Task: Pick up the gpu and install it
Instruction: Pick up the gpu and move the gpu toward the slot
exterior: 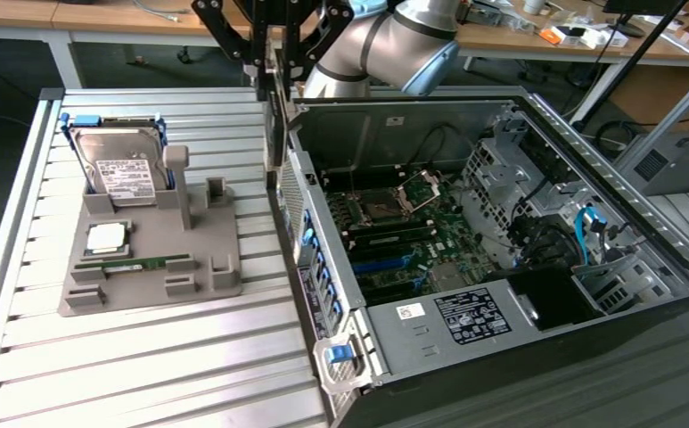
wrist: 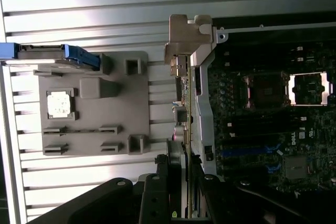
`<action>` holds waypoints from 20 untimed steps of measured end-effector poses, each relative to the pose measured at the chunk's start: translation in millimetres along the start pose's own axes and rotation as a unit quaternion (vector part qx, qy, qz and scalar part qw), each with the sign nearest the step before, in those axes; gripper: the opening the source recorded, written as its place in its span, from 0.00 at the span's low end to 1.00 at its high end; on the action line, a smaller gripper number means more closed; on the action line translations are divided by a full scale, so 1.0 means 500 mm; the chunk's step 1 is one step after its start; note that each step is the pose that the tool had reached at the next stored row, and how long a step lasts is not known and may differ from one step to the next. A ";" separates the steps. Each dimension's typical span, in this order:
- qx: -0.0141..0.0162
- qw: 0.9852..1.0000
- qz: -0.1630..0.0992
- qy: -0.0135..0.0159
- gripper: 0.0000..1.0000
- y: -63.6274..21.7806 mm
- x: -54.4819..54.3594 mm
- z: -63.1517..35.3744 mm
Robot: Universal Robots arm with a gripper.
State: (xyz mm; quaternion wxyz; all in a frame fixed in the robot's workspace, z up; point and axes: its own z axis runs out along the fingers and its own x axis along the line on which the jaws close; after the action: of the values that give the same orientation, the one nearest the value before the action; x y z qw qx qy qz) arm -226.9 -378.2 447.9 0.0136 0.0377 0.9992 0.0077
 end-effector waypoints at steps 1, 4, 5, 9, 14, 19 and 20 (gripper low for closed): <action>0.000 1.000 0.000 0.000 0.27 0.000 -0.001 0.000; 0.000 1.000 0.000 0.000 0.27 0.000 -0.003 0.002; 0.000 1.000 0.000 0.000 0.27 0.000 -0.004 0.002; 0.000 1.000 0.000 0.000 0.27 0.001 -0.009 0.005; 0.001 1.000 0.000 0.000 0.27 0.001 -0.013 0.008; 0.001 1.000 0.000 0.000 0.27 0.001 -0.016 0.012; 0.001 1.000 0.000 0.000 0.27 0.001 -0.016 0.012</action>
State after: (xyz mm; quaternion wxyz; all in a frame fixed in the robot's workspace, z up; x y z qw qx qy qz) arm -218.6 -378.2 442.1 0.0136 0.0377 0.9992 0.0068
